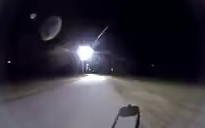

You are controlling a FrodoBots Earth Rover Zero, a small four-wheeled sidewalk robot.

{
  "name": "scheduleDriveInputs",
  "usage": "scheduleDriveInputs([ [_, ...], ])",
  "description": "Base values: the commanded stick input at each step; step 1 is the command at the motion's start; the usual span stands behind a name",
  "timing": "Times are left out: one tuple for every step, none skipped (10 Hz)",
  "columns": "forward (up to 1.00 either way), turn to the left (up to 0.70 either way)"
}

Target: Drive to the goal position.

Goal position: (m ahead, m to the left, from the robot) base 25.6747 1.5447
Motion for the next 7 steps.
scheduleDriveInputs([
  [1.0,0.0],
  [1.0,0.0],
  [1.0,0.0],
  [1.0,0.0],
  [1.0,0.0],
  [1.0,0.0],
  [1.0,0.0],
])
